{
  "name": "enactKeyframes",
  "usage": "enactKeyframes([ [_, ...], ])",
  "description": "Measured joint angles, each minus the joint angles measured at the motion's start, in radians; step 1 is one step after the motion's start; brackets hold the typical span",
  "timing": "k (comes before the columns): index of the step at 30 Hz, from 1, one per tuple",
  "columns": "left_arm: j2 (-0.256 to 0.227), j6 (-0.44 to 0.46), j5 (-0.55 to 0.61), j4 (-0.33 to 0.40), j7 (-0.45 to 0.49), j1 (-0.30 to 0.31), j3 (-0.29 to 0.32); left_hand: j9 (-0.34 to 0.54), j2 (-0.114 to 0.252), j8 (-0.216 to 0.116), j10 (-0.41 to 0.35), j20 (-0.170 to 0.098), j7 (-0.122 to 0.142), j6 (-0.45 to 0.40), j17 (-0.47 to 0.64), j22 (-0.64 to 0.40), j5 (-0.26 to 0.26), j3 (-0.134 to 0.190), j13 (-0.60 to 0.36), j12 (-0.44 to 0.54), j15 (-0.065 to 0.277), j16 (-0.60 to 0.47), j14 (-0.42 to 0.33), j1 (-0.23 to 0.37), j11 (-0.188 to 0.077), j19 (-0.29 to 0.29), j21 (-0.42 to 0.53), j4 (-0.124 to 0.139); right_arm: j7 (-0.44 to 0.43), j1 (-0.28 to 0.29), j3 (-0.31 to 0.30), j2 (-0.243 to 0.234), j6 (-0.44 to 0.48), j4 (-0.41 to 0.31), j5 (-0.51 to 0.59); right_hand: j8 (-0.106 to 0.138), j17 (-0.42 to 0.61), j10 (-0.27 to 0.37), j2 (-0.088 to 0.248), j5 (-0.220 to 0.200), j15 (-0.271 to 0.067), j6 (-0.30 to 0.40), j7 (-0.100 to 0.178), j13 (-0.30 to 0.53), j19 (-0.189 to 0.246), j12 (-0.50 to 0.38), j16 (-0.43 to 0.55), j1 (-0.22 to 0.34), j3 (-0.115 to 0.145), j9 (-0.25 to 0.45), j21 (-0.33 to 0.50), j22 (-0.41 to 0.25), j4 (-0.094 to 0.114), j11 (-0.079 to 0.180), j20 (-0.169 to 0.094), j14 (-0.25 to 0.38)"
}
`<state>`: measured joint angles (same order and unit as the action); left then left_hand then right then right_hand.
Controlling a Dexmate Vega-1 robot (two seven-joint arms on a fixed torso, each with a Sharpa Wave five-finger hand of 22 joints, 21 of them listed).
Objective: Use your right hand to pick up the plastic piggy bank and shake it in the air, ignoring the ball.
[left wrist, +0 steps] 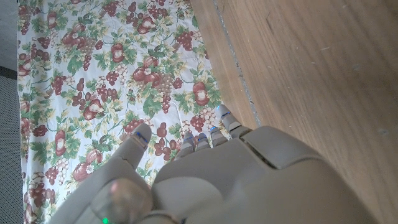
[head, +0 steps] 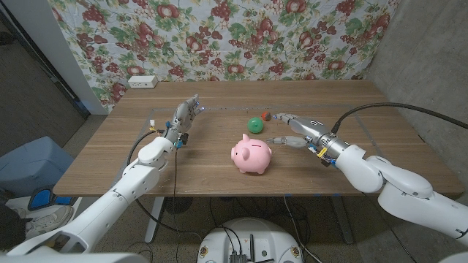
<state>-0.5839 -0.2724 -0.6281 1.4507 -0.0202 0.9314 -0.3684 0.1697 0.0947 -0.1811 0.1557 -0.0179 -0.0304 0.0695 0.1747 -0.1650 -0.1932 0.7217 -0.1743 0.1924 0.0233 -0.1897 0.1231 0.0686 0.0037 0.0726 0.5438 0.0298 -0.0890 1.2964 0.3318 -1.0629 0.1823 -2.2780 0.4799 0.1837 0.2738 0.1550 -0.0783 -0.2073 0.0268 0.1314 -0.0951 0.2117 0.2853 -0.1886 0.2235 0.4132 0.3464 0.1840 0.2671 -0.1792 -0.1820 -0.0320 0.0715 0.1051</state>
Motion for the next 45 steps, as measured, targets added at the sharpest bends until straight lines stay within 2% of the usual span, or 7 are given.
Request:
enactKeyframes([
  [8,-0.005,0.000,-0.002,0.002,-0.004,0.005,0.001,0.000,0.000,0.000,0.000,0.000,0.000,0.000,0.000,0.000,0.000,0.000,0.000,0.000,0.000,0.000,0.000,0.000,0.000,0.000,-0.004,0.000,0.037,0.000,0.027,0.007,0.089,-0.040,0.035,0.000,0.000,-0.041,-0.034,-0.025,0.004,-0.041,0.010,0.005,-0.011,0.000,-0.011,0.034,-0.004,0.000,-0.016,0.000,0.004,0.009,0.003,-0.028],
  [14,-0.008,0.000,-0.003,0.004,-0.009,0.007,0.002,0.000,0.000,0.000,0.000,0.000,0.000,0.000,0.000,0.000,0.000,0.000,0.000,0.000,0.000,0.000,0.000,0.000,0.000,0.000,-0.004,0.000,0.071,-0.008,0.051,0.006,0.142,-0.069,0.061,0.000,-0.005,-0.067,-0.048,-0.037,0.013,-0.074,-0.001,0.009,-0.030,0.000,-0.020,0.048,-0.004,0.004,-0.028,0.000,0.004,0.012,0.007,-0.056],
  [18,-0.009,0.000,-0.004,0.004,-0.012,0.008,0.002,0.000,0.000,0.000,0.000,0.005,0.000,0.000,0.000,0.000,0.000,0.000,0.000,0.000,0.000,0.000,0.000,0.000,0.000,-0.005,-0.008,0.000,0.097,-0.015,0.064,0.004,0.175,-0.084,0.077,0.000,-0.005,-0.084,-0.058,-0.048,0.018,-0.096,-0.007,0.009,-0.042,0.000,-0.024,0.058,-0.007,0.005,-0.035,0.000,0.007,0.002,0.020,-0.075],
  [25,-0.010,0.000,-0.006,-0.002,-0.017,0.008,0.002,0.000,0.000,0.000,0.000,0.005,0.000,0.000,0.000,0.000,0.000,0.003,0.000,0.000,0.000,0.000,0.000,0.000,0.000,-0.006,-0.012,0.003,0.144,-0.024,0.077,0.001,0.215,-0.097,0.084,0.000,-0.005,-0.095,-0.049,-0.056,0.020,-0.102,-0.001,0.014,-0.047,0.000,-0.024,0.068,-0.010,0.005,-0.040,0.000,0.010,0.013,0.025,-0.087],
  [26,-0.010,-0.003,-0.008,-0.004,-0.026,0.008,0.002,0.000,0.000,0.000,0.000,0.001,0.000,0.000,0.000,0.000,0.000,0.003,0.000,0.000,0.000,0.000,0.000,0.000,0.000,-0.009,-0.012,0.003,0.151,-0.041,0.097,-0.001,0.222,-0.113,0.085,0.000,-0.004,-0.097,-0.049,-0.058,0.024,-0.102,-0.001,0.014,-0.051,0.000,-0.024,0.068,-0.010,0.005,-0.043,0.000,0.010,0.014,0.029,-0.092],
  [30,-0.010,-0.005,-0.010,-0.009,-0.031,0.007,0.002,0.000,0.000,0.000,0.000,0.000,0.000,0.000,0.000,0.000,0.000,0.003,0.000,0.000,0.000,0.000,0.000,0.000,0.000,-0.011,-0.012,0.003,0.173,-0.051,0.108,-0.002,0.237,-0.120,0.088,0.000,-0.004,-0.097,-0.066,-0.060,0.023,-0.113,-0.001,0.014,-0.052,0.000,-0.024,0.085,-0.010,0.005,-0.043,0.000,0.010,0.014,0.031,-0.091],
  [45,-0.015,-0.010,-0.019,-0.021,-0.056,0.005,0.001,0.000,0.003,0.000,0.000,0.000,0.000,0.000,0.000,0.000,0.000,0.003,0.000,0.000,-0.004,0.000,-0.004,-0.003,0.000,-0.011,-0.020,0.003,0.234,-0.092,0.146,-0.002,0.262,-0.135,0.064,0.005,-0.009,-0.109,-0.065,-0.077,0.029,-0.122,-0.003,0.014,-0.056,-0.004,-0.024,0.094,-0.009,0.005,-0.045,0.000,0.010,0.013,0.034,-0.104],
])
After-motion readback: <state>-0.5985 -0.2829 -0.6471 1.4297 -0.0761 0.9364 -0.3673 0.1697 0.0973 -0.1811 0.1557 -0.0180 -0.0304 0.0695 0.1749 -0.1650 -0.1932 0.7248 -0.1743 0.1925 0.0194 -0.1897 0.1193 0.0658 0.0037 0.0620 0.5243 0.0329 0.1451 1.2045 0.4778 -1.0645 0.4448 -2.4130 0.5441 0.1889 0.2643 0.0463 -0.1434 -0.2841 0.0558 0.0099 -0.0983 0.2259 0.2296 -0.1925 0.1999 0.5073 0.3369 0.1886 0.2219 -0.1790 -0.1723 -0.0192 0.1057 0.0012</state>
